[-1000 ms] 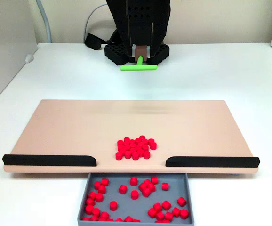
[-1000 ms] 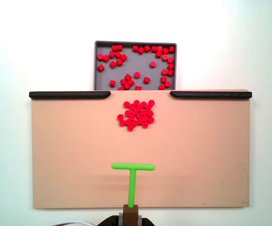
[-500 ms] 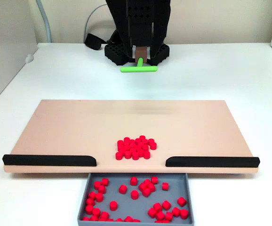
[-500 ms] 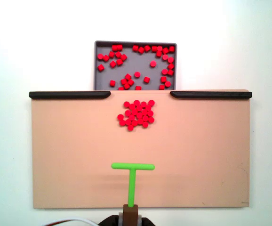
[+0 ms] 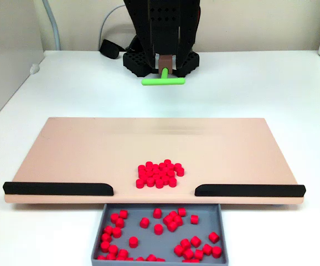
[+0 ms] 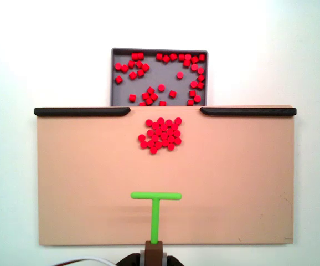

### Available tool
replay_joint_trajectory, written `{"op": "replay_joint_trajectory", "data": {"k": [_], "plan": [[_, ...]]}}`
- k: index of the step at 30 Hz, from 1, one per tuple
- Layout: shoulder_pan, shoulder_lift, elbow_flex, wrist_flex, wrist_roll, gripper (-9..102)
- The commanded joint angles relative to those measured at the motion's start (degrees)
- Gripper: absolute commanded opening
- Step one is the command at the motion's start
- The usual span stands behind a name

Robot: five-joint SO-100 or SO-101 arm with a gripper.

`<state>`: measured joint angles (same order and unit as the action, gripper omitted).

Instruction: Push granules from left to the grey container

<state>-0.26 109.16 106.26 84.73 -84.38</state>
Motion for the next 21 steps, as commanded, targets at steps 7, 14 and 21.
{"op": "replay_joint_trajectory", "data": {"k": [7,14,21], "plan": [[-4.39,0.0,-1.32,-0.26,11.07,0],[-9.23,-1.58,-1.41,-0.26,26.98,0],[-11.69,-7.03,-3.08,0.0,40.43,0]]}}
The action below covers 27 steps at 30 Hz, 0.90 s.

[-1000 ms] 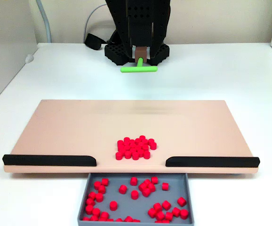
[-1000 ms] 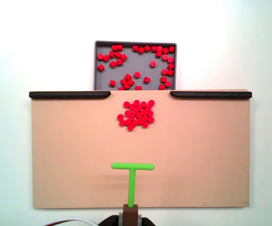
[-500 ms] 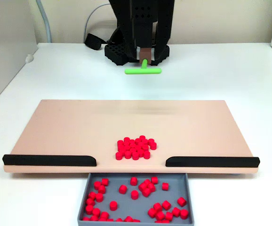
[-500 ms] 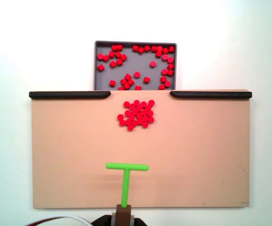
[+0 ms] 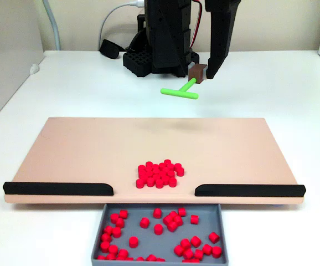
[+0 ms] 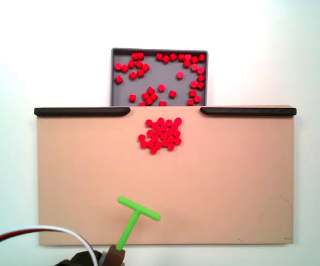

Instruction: Push granules from left to the grey container

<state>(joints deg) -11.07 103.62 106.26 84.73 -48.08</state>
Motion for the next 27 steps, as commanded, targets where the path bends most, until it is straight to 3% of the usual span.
{"op": "replay_joint_trajectory", "data": {"k": [1,18,27], "plan": [[-1.32,-3.16,-4.83,0.35,6.5,0],[-7.56,-25.22,-29.44,0.53,33.13,0],[-7.12,-30.32,-35.68,0.53,38.41,0]]}}
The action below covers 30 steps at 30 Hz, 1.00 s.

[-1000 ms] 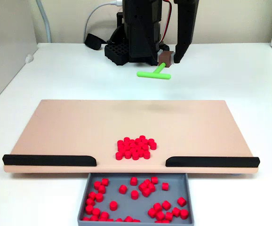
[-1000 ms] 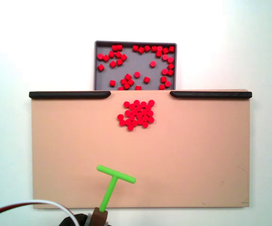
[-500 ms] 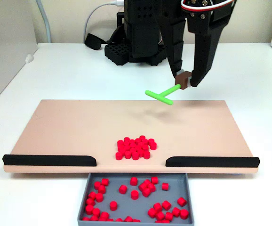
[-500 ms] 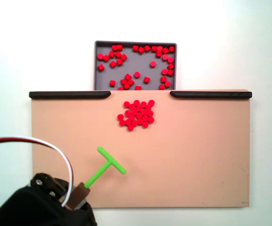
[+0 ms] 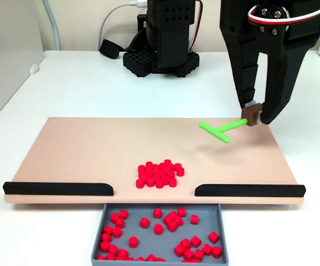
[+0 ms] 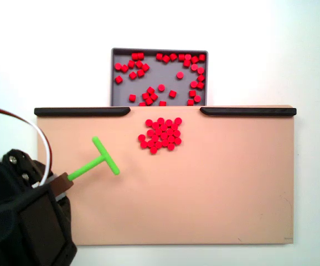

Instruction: Push granules from left to the grey container

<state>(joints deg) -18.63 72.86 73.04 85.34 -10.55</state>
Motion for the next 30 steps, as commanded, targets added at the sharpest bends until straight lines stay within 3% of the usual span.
{"op": "replay_joint_trajectory", "data": {"k": [1,30], "plan": [[0.62,0.09,-2.55,-0.09,1.49,0],[2.81,-13.89,-15.21,-0.09,11.34,0]]}}
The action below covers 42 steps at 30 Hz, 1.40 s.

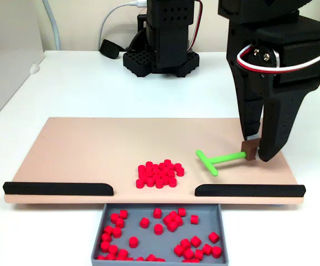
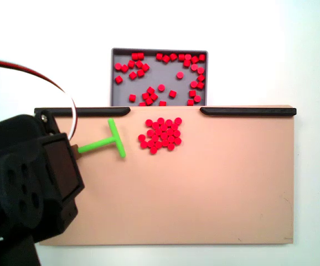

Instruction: Push granules from left to the grey container

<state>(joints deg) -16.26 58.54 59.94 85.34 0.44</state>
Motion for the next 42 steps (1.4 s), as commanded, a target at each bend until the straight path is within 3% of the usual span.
{"op": "replay_joint_trajectory", "data": {"k": [1,23,42], "plan": [[0.53,0.18,-2.11,-0.09,0.53,0],[2.46,-4.48,-2.11,-0.09,8.44,0],[5.62,-5.27,-2.11,-0.09,7.21,0]]}}
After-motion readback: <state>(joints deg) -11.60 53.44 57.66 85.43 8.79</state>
